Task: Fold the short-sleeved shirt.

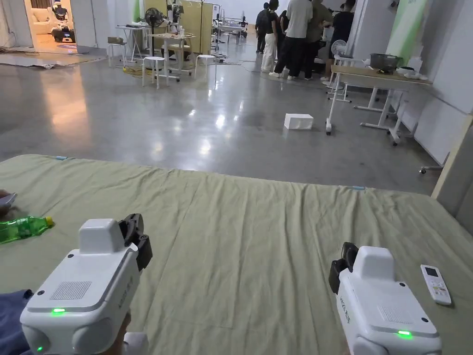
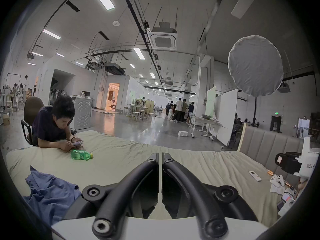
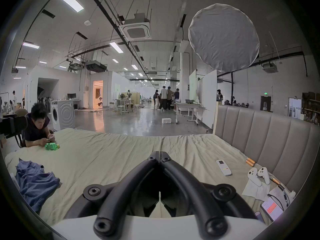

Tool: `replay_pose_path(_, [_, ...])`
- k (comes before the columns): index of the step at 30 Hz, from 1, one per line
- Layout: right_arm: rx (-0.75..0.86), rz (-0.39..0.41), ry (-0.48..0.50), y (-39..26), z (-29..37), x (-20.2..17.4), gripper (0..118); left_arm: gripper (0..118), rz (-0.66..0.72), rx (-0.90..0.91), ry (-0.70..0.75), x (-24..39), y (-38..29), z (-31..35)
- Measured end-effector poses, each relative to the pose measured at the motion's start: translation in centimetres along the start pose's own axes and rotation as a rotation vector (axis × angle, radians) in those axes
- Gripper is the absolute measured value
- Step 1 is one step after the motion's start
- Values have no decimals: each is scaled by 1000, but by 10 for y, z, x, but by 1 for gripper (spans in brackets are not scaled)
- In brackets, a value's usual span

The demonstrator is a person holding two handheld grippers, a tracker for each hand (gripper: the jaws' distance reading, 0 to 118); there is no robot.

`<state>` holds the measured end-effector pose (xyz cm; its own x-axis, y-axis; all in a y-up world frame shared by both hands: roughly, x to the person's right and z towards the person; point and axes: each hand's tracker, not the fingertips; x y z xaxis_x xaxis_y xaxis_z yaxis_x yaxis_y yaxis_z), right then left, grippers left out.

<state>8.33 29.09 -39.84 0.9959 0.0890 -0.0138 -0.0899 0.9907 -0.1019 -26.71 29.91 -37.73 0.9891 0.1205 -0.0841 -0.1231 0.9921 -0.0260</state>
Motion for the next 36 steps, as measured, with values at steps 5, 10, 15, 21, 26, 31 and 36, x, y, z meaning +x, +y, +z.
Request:
replay_pose_path(5, [15,69,27,0,3,-15,0,3,-99,-30,-23,-2,9,8])
replay_pose_path(10, [4,74,51,-2,6,-27,0,3,-110,-156,2,-45,2,7])
replay_pose_path(15, [-3,91,94,-10,3,-43,0,3,-55,-300,120,-116,-5,24])
replay_pose_path(21, [-62,93,142,-22,1,-64,0,3,-44,-530,226,-216,-33,39])
replay_pose_path(26, [-105,115,187,-30,-1,-79,0,5,8,-780,310,-274,-73,38])
replay_pose_path(31, [-118,136,201,-39,-6,-87,0,104,124,-944,273,-299,-115,33])
replay_pose_path(36, [-150,155,220,-40,-6,-93,0,105,144,-1002,244,-297,-160,23])
